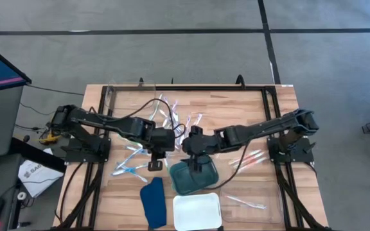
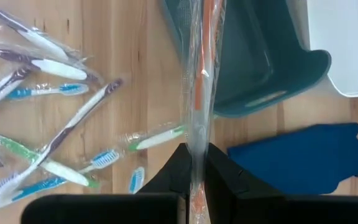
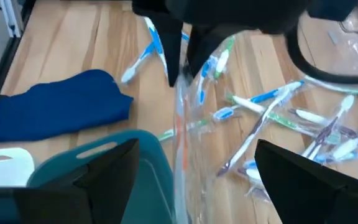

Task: Pick & Place Toothbrushes
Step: Put the orange toothbrush into the bottom transparent bin

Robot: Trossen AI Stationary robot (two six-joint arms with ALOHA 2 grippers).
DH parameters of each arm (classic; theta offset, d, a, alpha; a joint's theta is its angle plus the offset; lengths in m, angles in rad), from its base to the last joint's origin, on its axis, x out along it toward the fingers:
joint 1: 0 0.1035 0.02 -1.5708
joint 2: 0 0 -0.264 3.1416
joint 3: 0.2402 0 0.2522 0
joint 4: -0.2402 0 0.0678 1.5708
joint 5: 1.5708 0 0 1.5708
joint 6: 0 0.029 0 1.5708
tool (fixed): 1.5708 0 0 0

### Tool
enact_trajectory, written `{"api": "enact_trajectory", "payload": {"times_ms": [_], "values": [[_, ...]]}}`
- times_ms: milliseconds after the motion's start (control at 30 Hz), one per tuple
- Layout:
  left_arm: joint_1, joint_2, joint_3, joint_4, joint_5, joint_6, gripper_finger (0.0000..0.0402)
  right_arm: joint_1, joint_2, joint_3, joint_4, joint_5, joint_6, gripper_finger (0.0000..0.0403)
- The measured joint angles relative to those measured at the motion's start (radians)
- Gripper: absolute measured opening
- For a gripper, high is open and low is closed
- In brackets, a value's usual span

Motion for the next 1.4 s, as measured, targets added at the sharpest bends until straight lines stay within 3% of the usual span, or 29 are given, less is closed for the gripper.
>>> {"api": "enact_trajectory", "payload": {"times_ms": [267,667,1100,1400], "values": [[0.0,0.0,-0.001,0.006,-0.006,0.003,0.0013,-0.014,0.054,0.052,-0.144,0.0,0.009,0.0312],[0.0,0.0,-0.001,0.014,-0.006,0.004,0.0013,-0.011,0.054,0.077,-0.109,0.002,0.019,0.0304],[0.0,0.0,-0.001,0.019,-0.006,0.004,0.0013,-0.012,0.054,0.077,-0.127,0.003,0.009,0.0205],[0.0,0.0,-0.001,0.019,-0.007,0.004,0.0013,-0.011,0.054,0.077,-0.136,0.001,0.008,0.0115]]}}
